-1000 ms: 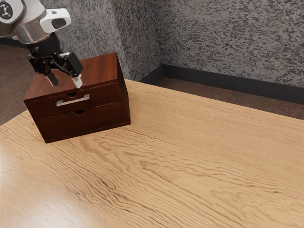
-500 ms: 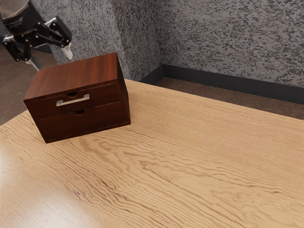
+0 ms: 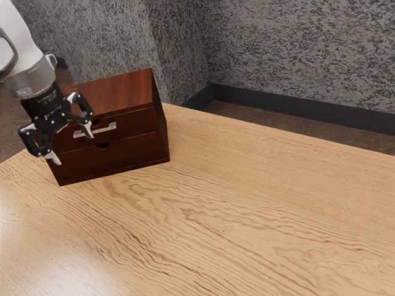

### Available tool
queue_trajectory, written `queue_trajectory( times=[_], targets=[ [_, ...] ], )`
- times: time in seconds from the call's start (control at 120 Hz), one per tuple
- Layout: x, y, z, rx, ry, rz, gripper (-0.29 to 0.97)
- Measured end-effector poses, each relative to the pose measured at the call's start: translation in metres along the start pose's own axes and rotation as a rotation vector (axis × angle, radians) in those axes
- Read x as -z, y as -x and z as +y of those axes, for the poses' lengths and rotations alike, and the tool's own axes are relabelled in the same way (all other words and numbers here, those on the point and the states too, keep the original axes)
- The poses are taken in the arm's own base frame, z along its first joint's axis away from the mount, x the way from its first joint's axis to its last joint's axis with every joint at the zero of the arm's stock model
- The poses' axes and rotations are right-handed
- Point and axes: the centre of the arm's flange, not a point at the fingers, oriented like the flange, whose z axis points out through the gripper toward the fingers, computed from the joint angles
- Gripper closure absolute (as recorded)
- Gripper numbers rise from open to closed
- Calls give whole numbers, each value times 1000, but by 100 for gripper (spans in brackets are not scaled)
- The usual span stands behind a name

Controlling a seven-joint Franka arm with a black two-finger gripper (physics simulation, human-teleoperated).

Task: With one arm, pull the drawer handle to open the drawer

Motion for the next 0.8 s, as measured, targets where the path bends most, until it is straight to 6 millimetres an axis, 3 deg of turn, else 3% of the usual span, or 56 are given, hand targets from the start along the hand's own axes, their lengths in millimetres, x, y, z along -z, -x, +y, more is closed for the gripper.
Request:
queue_trajectory(
  times=[0.075, 0.175, 0.392, 0.8],
  targets=[
    [-28, -2, -7, 84, 6, -6, 2],
    [-40, -3, -10, 178, 45, 0, 2],
    [-39, -27, -6, 402, 149, 24, 2],
    [-45, -68, 29, 691, 229, 67, 2]
  ],
)
